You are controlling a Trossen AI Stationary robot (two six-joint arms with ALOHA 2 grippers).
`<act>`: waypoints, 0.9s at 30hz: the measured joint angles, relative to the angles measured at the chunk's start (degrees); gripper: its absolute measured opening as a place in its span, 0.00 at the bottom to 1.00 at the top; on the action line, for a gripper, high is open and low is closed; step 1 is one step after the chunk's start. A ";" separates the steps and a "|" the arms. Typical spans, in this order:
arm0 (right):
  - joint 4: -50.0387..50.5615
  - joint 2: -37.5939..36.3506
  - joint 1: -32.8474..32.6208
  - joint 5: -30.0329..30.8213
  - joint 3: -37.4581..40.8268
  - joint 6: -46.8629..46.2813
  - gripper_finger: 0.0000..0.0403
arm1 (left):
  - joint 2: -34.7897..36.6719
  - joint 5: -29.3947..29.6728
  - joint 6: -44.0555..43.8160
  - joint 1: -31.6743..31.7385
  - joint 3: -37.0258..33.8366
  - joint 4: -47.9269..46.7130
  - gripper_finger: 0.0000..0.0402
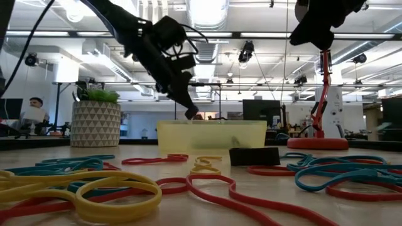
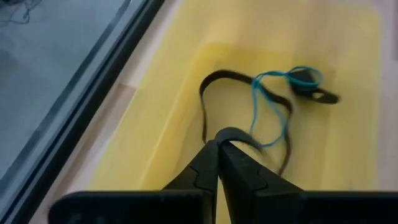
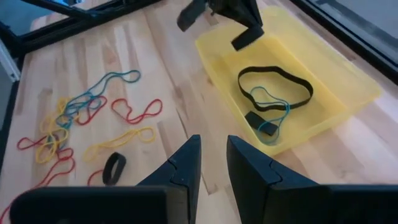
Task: Pick and place rubber bands into bin
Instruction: Put the black rubber band into the yellow bin
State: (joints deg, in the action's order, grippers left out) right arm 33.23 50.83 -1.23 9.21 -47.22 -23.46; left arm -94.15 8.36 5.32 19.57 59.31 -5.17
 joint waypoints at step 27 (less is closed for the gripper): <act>-19.71 22.29 -3.45 -9.60 1.37 4.60 0.17 | 13.50 -13.03 -0.44 -1.70 -1.68 -14.98 0.24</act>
State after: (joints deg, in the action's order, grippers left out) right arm 13.52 73.12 -4.68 -0.38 -45.85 -18.86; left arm -80.65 -4.67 4.88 17.87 57.63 -20.15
